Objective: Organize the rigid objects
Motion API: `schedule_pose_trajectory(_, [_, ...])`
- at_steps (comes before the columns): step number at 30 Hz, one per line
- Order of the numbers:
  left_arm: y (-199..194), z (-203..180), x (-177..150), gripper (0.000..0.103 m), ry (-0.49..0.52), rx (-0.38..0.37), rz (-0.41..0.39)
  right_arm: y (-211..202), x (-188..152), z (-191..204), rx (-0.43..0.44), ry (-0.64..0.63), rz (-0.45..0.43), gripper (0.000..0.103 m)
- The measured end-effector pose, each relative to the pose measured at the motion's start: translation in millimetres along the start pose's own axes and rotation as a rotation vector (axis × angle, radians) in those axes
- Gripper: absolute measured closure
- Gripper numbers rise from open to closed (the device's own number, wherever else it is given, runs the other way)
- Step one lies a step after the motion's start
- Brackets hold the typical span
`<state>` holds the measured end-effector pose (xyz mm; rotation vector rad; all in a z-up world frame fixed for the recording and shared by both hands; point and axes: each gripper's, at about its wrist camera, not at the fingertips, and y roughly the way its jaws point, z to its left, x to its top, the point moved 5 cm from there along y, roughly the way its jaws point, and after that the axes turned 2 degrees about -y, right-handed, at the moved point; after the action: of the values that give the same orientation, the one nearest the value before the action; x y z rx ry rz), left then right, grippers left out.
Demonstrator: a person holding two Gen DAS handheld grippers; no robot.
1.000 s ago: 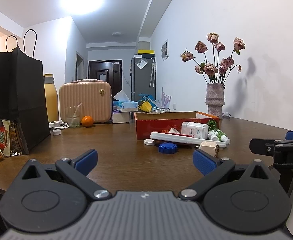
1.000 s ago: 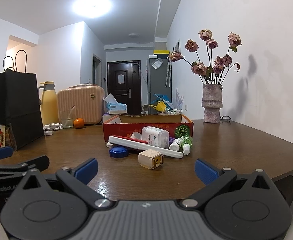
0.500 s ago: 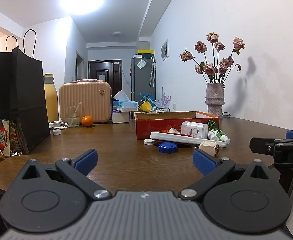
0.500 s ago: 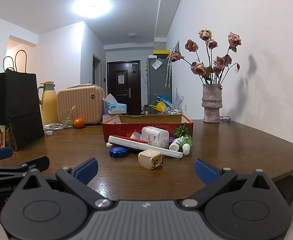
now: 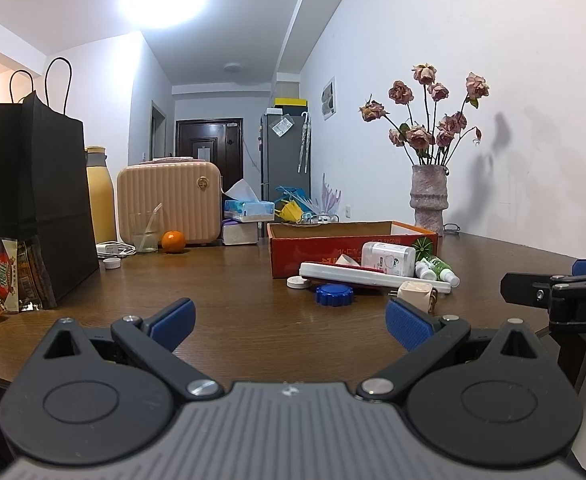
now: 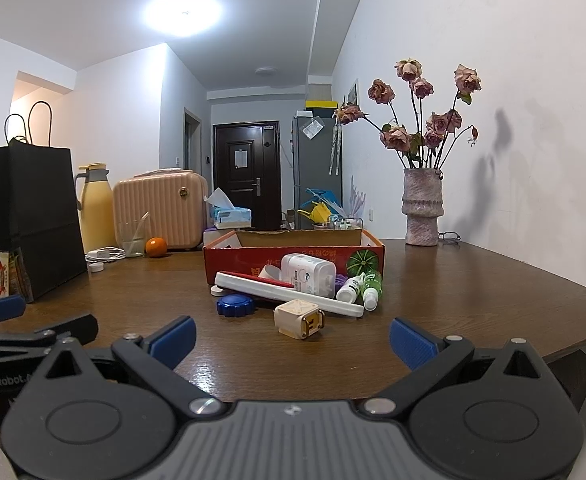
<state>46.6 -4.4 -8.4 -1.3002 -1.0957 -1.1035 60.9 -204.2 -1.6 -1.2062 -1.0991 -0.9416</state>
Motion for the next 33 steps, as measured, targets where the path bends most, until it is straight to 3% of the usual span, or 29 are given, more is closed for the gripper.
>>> schedule_pose_trajectory(26, [3.2,0.1,-0.9,0.0,0.001,0.004,0.004,0.4,-2.2,-4.1,-0.001,0.012,0.008,0.0])
schedule_pose_trajectory(33, [27.0,6.9,14.1,0.0,0.019,0.043,-0.056,13.9,2.8,-15.2,-0.056,-0.013,0.001,0.0])
